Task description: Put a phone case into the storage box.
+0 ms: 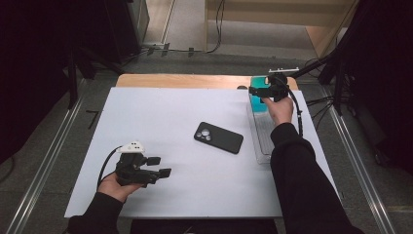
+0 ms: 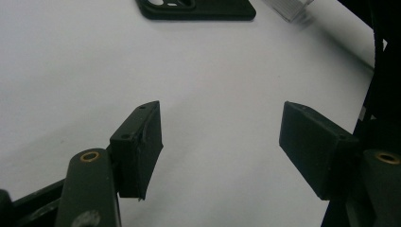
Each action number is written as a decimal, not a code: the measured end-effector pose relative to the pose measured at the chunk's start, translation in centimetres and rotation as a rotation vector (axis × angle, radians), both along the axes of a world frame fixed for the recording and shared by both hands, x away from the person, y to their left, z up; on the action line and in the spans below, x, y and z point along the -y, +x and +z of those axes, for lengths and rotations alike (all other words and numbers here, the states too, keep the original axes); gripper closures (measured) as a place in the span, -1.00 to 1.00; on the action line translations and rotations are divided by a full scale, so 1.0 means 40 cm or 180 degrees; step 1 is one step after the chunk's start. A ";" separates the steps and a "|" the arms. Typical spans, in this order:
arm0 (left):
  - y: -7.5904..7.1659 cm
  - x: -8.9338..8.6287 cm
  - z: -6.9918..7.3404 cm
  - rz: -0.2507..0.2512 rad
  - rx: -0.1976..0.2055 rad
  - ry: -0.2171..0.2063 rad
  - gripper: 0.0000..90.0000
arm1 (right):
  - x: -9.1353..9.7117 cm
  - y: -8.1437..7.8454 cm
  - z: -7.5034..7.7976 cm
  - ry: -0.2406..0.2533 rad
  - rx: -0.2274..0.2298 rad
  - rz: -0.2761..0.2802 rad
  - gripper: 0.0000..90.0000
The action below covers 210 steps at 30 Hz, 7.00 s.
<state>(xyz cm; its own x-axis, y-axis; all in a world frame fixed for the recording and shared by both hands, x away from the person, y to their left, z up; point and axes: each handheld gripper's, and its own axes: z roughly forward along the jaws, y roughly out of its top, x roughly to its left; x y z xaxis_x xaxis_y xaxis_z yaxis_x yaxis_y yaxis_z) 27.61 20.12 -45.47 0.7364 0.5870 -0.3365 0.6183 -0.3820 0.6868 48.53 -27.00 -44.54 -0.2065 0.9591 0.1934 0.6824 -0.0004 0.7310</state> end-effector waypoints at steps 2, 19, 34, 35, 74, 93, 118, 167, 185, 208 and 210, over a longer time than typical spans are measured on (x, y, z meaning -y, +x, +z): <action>0.000 0.000 0.000 0.0008 0.0003 -0.0005 -0.32 | 0.001 -0.011 0.016 -0.0017 0.0024 -0.0011 -1.00; 0.005 -0.010 0.003 0.0040 -0.0027 -0.0011 -0.32 | -0.017 -0.120 0.096 0.0222 -0.0135 0.0405 -1.00; 0.031 -0.024 0.006 0.0068 -0.0061 -0.0071 -0.32 | -0.074 -0.260 0.104 0.0371 -0.0125 0.0998 -1.00; 0.034 -0.025 0.006 0.0059 -0.0067 -0.0079 -0.32 | -0.077 -0.269 0.104 0.0374 -0.0119 0.1033 -1.00; 0.011 -0.022 0.029 -0.0138 -0.0129 -0.0178 -0.32 | -0.113 -0.550 -0.005 0.0438 -0.0176 0.2066 -0.56; 0.015 -0.026 0.026 -0.0130 -0.0128 -0.0205 -0.32 | -0.109 -0.557 -0.042 0.0376 -0.0251 0.2067 -0.57; 0.017 -0.031 0.026 -0.0096 -0.0131 -0.0208 -0.32 | -0.228 -0.441 0.020 0.0278 -0.0226 0.1298 -0.59; 0.016 -0.029 0.027 -0.0106 -0.0111 -0.0213 -0.32 | -0.319 -0.207 -0.107 -0.0011 -0.0587 0.0146 0.94; 0.015 -0.029 0.028 -0.0115 -0.0099 -0.0214 -0.32 | -0.331 -0.206 -0.143 -0.0140 -0.0670 0.0041 0.94; 0.015 -0.026 0.027 -0.0126 -0.0099 -0.0206 -0.32 | -0.332 -0.288 -0.138 -0.0066 -0.0836 0.0280 0.94; 0.015 -0.026 0.027 -0.0125 -0.0098 -0.0206 -0.32 | -0.334 -0.297 -0.137 -0.0061 -0.0860 0.0328 0.94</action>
<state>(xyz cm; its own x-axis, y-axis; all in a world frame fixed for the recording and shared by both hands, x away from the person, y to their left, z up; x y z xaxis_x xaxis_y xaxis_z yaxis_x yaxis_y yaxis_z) 28.22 21.16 -44.39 0.7471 0.5342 -0.3957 0.6250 -0.3616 0.6918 36.66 -13.63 -50.00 -0.2467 0.9398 0.2366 0.8481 0.0912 0.5220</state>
